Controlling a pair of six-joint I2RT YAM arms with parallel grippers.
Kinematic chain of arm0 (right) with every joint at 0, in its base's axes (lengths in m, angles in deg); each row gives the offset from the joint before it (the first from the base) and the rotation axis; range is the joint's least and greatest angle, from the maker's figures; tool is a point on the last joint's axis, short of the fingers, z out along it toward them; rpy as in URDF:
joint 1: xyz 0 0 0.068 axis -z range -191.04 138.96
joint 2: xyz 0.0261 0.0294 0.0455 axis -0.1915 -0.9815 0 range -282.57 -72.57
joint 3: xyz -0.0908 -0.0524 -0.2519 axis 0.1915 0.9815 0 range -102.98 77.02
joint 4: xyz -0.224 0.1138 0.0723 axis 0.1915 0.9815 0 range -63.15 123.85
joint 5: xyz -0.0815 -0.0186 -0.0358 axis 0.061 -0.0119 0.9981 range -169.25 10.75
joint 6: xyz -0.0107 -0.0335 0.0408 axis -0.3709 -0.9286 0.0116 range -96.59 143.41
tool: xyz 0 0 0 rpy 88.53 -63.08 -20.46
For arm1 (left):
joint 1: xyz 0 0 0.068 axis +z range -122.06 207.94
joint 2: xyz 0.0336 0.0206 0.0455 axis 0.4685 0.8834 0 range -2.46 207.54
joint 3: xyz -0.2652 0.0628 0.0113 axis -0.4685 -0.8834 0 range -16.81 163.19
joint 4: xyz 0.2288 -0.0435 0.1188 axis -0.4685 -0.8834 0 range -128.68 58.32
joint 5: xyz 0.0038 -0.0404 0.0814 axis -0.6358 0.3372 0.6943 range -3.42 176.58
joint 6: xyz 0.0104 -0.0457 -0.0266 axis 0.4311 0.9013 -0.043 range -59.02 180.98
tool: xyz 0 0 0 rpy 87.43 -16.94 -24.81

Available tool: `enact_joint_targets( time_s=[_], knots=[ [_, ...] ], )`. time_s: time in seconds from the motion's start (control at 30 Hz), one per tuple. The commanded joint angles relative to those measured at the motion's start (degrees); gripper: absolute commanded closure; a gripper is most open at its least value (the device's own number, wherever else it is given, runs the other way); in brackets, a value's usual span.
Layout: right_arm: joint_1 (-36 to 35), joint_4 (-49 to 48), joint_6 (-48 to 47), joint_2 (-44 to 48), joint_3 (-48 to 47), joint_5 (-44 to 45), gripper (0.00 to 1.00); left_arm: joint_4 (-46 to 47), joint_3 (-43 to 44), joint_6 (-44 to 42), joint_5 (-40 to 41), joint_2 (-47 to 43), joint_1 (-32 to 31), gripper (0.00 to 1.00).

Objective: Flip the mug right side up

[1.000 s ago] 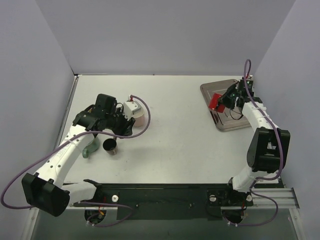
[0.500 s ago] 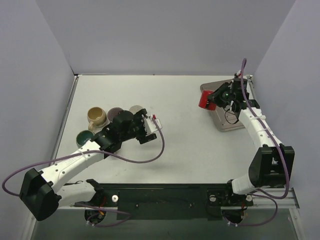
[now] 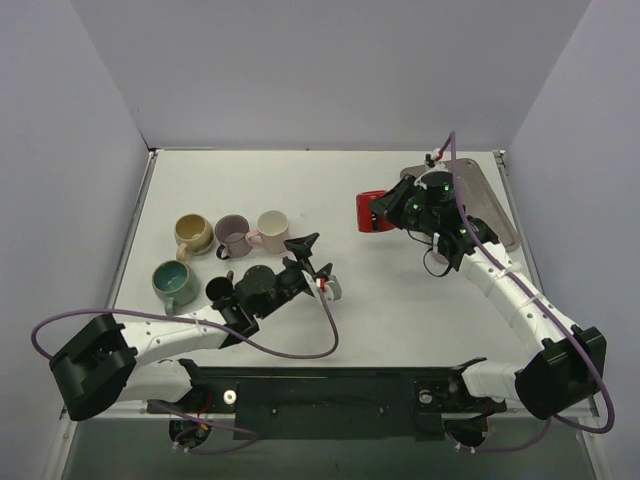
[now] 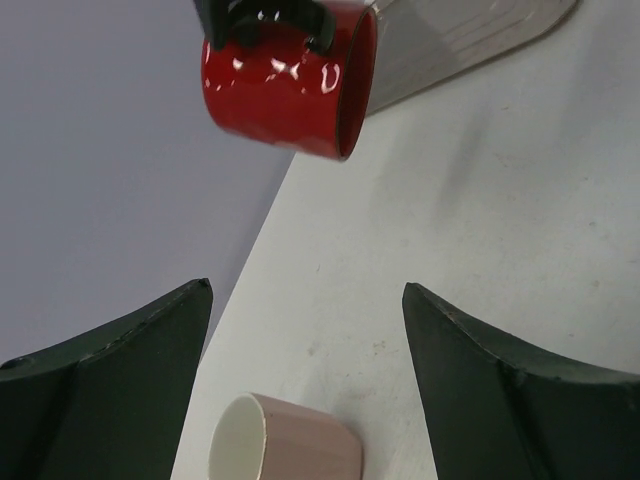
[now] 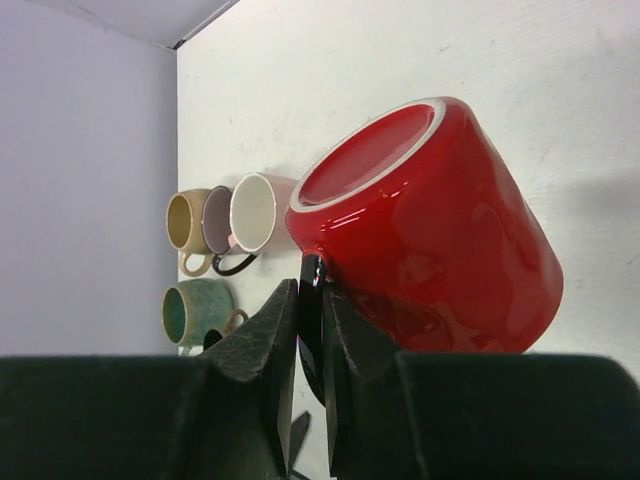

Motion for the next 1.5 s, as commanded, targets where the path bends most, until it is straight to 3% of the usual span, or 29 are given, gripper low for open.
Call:
enact_joint_targets(
  time_s=[0.0,0.2,0.37,0.67,1.0,1.17,1.47],
  knots=[
    [-3.0,-11.6,5.8,3.1,3.2,3.7,1.0,17.4,-1.8,-1.1,4.4,6.1,-4.5,0.12],
    [-6.5,-14.2,8.7,2.6,4.7,5.1,1.0,31.9,-0.3,-3.1,10.4,17.4,-5.0,0.12],
    [-8.8,-18.5,10.9,2.4,6.2,6.0,1.0,38.3,2.4,-6.0,12.5,26.0,-5.0,0.12],
    [-11.2,-18.5,10.6,4.1,6.3,8.1,1.0,57.2,1.9,-8.2,17.8,30.8,-5.1,0.11],
    [-12.9,-18.3,10.4,3.5,4.9,8.0,1.0,56.6,-1.5,-1.9,14.7,22.3,-5.2,0.12],
    [-14.0,-18.5,10.5,4.5,5.0,9.3,1.0,50.6,-0.2,2.0,11.5,19.0,-5.0,0.11],
    [-16.9,-19.8,12.1,6.1,5.3,10.2,1.0,51.0,1.8,-1.7,12.6,21.6,-3.9,0.15]
  ],
)
